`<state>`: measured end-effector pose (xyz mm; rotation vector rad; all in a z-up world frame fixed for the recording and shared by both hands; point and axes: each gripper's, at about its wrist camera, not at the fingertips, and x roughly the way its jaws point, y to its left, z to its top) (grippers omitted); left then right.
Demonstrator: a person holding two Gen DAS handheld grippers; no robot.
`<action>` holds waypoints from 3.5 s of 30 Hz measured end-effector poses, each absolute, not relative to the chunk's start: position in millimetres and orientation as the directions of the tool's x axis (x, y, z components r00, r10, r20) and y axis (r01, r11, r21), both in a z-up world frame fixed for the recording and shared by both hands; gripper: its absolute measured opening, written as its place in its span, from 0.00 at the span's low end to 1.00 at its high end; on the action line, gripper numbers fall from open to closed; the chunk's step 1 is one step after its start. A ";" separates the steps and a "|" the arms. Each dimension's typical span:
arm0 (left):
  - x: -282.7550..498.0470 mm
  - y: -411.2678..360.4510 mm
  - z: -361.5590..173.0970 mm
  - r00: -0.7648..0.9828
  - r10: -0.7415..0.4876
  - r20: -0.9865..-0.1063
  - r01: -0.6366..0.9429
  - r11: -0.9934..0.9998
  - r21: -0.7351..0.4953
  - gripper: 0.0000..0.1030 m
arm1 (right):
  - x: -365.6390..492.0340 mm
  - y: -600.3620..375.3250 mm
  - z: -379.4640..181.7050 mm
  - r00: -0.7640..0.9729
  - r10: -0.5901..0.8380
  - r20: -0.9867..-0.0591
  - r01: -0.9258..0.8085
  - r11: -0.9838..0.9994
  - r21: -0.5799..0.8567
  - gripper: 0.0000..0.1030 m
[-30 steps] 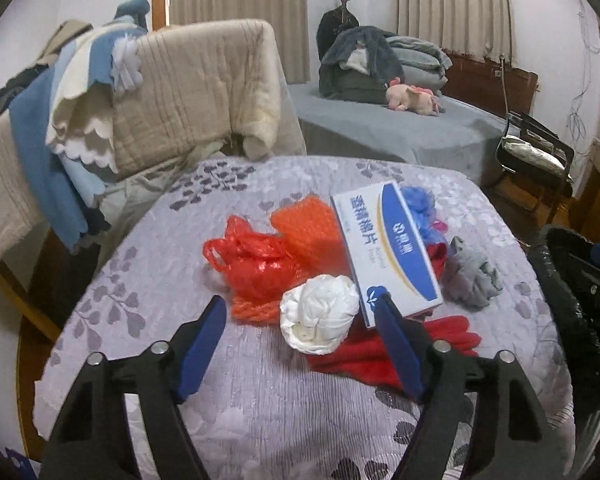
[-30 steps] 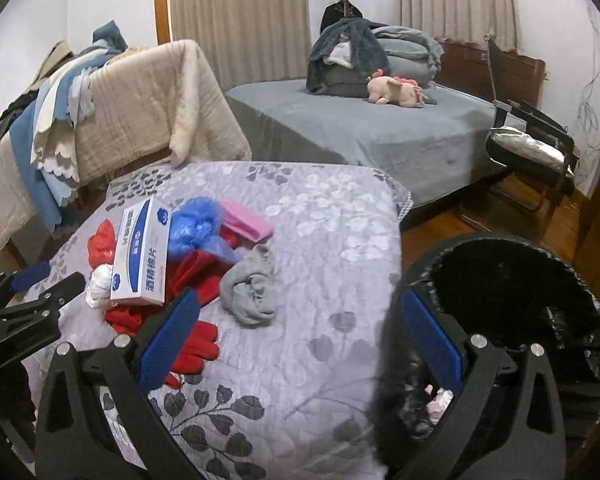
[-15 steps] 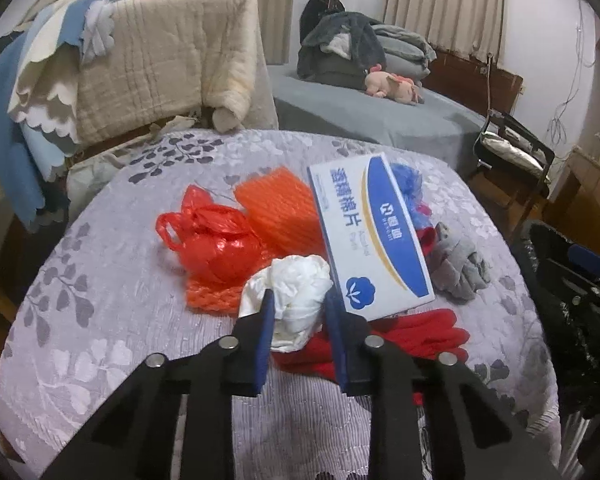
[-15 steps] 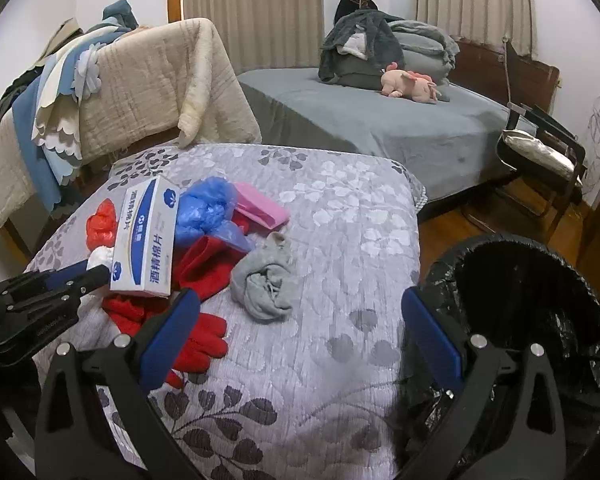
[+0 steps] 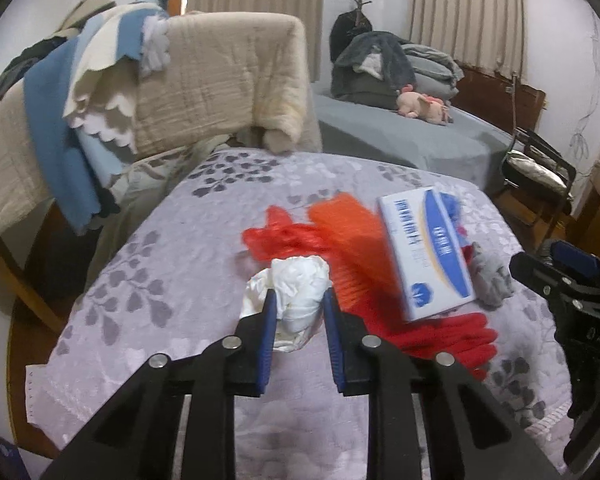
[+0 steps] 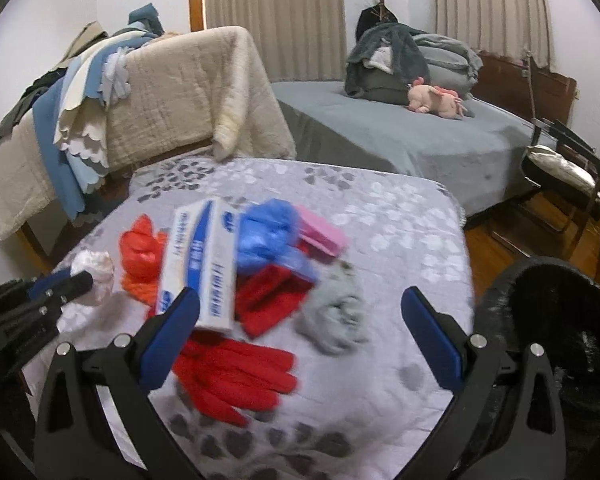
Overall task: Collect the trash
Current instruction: 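Grasp the alcohol pads box with the right gripper while the left gripper holds the bag, then carry the bag and box over the black bin and release both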
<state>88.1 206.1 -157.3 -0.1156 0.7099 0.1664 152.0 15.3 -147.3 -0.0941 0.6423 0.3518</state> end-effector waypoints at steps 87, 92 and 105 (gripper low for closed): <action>117.7 -82.2 -90.5 0.730 -0.406 -0.549 0.429 0.899 -0.093 0.23 | 85.8 -267.0 -102.6 0.771 -0.073 -0.632 0.112 0.994 0.021 0.57; 132.0 -117.6 -94.0 0.689 -0.471 -0.551 0.492 0.862 -0.122 0.24 | 88.7 -292.9 -113.3 0.753 -0.114 -0.648 0.156 0.988 0.007 0.58; 128.4 -100.8 -89.6 0.713 -0.464 -0.525 0.465 0.874 -0.140 0.92 | 78.1 -314.8 -116.3 0.769 -0.153 -0.621 0.207 0.978 0.015 0.93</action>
